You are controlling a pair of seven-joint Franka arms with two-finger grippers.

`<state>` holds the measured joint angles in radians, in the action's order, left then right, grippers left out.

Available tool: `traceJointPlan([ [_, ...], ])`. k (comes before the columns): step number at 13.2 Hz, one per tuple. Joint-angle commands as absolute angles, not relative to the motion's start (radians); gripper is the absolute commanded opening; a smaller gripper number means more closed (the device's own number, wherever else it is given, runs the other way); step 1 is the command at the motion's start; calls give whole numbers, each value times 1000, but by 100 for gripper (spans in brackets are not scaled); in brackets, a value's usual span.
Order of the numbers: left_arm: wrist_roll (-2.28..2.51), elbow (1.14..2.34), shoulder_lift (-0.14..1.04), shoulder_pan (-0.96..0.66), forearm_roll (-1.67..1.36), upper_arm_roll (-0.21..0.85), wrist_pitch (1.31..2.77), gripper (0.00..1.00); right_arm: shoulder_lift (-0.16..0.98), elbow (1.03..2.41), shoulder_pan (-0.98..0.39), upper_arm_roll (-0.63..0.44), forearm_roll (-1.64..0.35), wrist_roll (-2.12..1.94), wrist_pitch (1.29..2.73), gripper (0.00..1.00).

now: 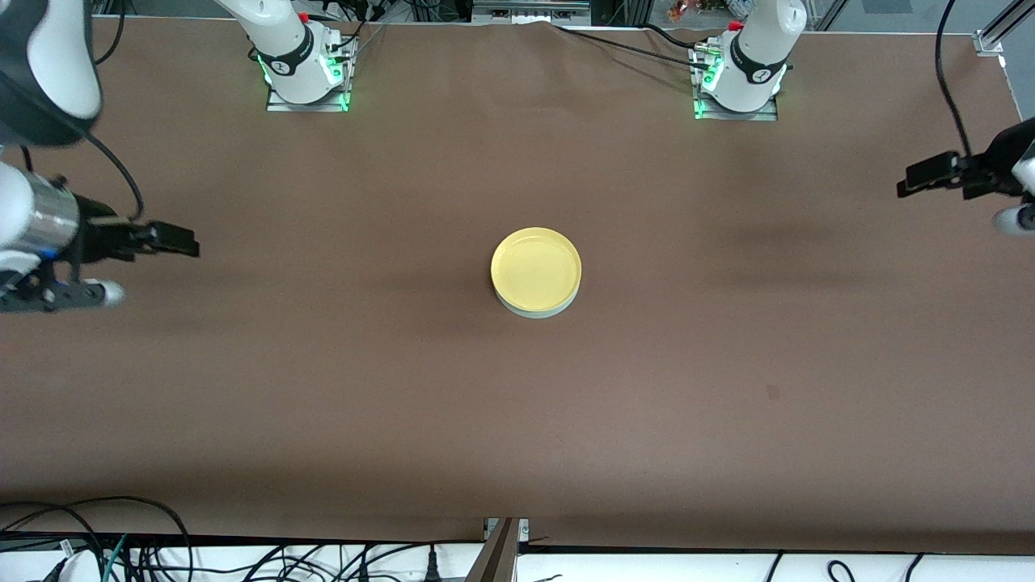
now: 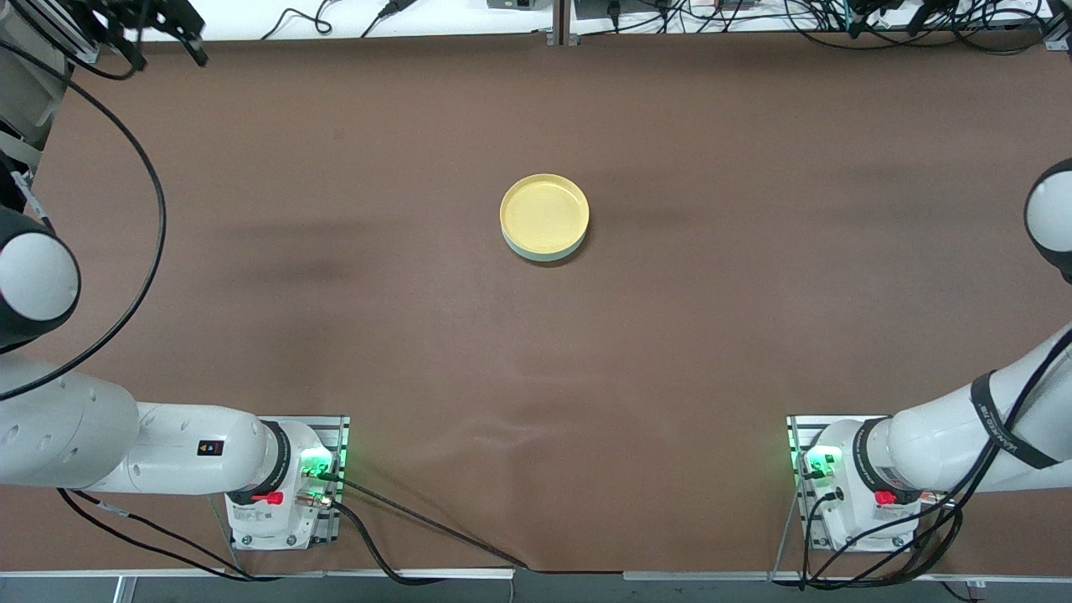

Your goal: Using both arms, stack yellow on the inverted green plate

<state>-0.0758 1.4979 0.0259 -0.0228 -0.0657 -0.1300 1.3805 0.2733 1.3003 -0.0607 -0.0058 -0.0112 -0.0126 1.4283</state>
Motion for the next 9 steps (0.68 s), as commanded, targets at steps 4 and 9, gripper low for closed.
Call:
traceJointPlan([
  [4, -101, 1457, 31, 52, -112, -144, 1486, 100, 98, 1396, -29, 9, 32, -26, 1436, 100],
  [9, -95, 1473, 52, 42, 15, -111, 1638, 100, 90, 1428, -21, -14, 29, -64, 1414, 100],
])
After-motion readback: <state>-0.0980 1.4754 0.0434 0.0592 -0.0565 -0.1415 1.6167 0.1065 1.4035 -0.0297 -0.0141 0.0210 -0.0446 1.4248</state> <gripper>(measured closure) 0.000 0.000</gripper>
